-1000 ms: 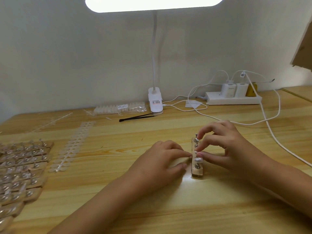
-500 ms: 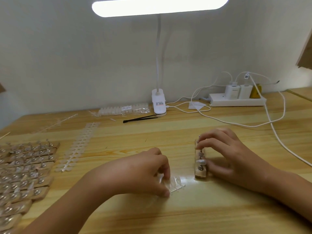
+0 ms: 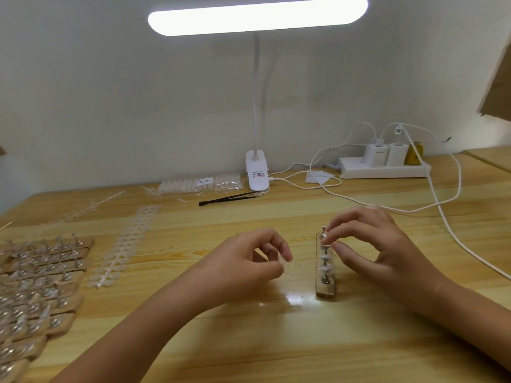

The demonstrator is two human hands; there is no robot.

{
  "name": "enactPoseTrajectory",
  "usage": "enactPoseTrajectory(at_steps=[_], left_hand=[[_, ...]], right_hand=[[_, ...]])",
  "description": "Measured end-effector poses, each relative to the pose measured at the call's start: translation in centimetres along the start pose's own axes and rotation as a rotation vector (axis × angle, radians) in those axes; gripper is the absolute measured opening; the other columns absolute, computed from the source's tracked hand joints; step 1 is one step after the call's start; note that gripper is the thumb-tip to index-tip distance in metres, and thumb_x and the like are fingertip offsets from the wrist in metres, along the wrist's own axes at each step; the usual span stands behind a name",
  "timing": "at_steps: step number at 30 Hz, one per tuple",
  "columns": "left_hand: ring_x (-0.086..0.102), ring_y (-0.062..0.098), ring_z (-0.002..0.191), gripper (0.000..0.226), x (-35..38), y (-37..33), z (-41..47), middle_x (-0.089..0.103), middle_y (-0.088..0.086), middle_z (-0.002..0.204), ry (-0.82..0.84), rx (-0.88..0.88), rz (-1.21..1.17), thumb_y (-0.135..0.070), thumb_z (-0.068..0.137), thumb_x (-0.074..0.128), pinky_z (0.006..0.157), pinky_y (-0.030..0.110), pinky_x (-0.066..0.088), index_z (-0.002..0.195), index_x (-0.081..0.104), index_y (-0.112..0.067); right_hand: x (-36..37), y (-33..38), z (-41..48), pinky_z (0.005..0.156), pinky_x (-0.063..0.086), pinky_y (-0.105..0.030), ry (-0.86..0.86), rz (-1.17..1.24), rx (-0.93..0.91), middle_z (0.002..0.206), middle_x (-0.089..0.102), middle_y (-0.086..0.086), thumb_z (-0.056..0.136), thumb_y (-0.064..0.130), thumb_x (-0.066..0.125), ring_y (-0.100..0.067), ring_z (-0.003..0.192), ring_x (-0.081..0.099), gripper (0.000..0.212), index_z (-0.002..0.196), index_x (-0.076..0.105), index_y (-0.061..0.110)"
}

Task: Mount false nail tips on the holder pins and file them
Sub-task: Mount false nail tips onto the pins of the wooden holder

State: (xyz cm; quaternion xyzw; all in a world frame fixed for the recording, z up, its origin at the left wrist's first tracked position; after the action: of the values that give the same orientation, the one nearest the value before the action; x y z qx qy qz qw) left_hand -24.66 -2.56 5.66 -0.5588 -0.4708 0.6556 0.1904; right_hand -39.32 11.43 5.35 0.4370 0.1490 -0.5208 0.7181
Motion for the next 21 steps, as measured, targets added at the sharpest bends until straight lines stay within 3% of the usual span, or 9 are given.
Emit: enactPoseTrajectory(at_steps=[4,9,14,18,21], left_hand=[[0.058,0.003,0.070,0.027,0.0,-0.6,0.0,0.063,-0.015,0.076,-0.036,0.078,-0.101,-0.014,0.087,0.071,0.069,0.020,0.048,0.103,0.063,-0.034],[0.059,0.003,0.068,0.038,0.2,-1.6,-0.4,0.069,-0.009,0.080,-0.056,0.200,-0.144,-0.015,0.083,0.077,0.066,0.017,0.049,0.107,0.053,-0.032],[0.061,0.004,0.073,0.038,0.5,-1.9,-0.6,0.067,-0.012,0.084,-0.099,0.252,-0.179,-0.020,0.079,0.080,0.070,0.019,0.052,0.108,0.056,-0.030],[0.063,0.004,0.077,0.012,0.6,-1.7,-0.6,0.067,-0.014,0.081,-0.105,0.249,-0.143,-0.027,0.083,0.075,0.072,0.018,0.051,0.093,0.068,-0.025],[0.062,0.005,0.077,0.002,0.8,-1.8,-0.7,0.068,-0.011,0.082,-0.099,0.271,-0.134,-0.024,0.087,0.072,0.070,0.017,0.050,0.087,0.070,-0.024]], right_hand=[[0.3,0.7,0.1,0.094,0.038,-0.016,-0.006,0.149,0.064,0.104,0.063,0.018,0.083,0.050,0.059,-0.011,0.112,0.054,0.021,0.098,0.068,0.038],[1.2,1.5,0.0,0.086,0.046,-0.021,0.067,0.263,0.097,0.093,0.068,0.016,0.077,0.054,0.064,-0.011,0.098,0.062,0.029,0.099,0.069,0.036],[1.3,2.0,-0.1,0.080,0.048,-0.026,0.035,0.367,0.133,0.084,0.068,0.007,0.076,0.051,0.064,-0.014,0.087,0.062,0.025,0.083,0.072,0.028],[1.0,1.9,-0.1,0.083,0.051,-0.030,0.004,0.508,0.232,0.086,0.070,-0.001,0.080,0.044,0.073,-0.014,0.085,0.065,0.018,0.083,0.070,0.027],[1.1,1.9,-0.1,0.084,0.054,-0.031,0.011,0.606,0.296,0.089,0.071,0.000,0.083,0.038,0.069,-0.015,0.088,0.067,0.011,0.086,0.072,0.028]])
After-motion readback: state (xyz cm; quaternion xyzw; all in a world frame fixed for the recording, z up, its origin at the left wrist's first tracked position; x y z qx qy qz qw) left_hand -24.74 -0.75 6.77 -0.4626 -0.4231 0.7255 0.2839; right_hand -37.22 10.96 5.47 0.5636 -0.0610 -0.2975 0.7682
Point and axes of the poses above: each hand's wrist, its own z-axis towards the middle knuckle, its own x-axis out of the palm, y = z × x, the point moved 5 cm from there along z, towards the middle knuckle
